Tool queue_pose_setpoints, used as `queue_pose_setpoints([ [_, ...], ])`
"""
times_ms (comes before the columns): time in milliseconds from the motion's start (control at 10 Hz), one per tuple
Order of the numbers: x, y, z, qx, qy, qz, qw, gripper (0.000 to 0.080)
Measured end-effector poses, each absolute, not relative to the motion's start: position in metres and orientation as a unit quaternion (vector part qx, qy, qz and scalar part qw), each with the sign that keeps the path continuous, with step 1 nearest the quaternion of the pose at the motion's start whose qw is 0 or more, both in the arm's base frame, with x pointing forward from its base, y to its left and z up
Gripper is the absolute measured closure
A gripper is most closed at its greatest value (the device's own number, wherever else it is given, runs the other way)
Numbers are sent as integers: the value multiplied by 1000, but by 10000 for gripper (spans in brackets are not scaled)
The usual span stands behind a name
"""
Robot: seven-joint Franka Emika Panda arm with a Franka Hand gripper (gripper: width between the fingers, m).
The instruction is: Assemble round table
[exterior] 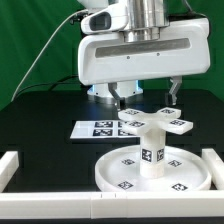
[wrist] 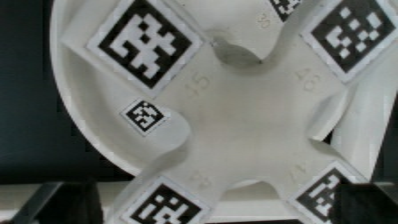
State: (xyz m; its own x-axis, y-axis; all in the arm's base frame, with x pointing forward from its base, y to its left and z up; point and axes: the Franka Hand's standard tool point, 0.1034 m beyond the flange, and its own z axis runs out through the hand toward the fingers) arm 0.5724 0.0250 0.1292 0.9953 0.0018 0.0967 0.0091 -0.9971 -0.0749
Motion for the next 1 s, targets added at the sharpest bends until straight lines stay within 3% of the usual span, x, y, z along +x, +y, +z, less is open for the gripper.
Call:
queue_pose_setpoints([
  [400,570,29,115,-997,63,-16,37,151],
  [1000,566,36,113,-999,23,-9,24,151],
])
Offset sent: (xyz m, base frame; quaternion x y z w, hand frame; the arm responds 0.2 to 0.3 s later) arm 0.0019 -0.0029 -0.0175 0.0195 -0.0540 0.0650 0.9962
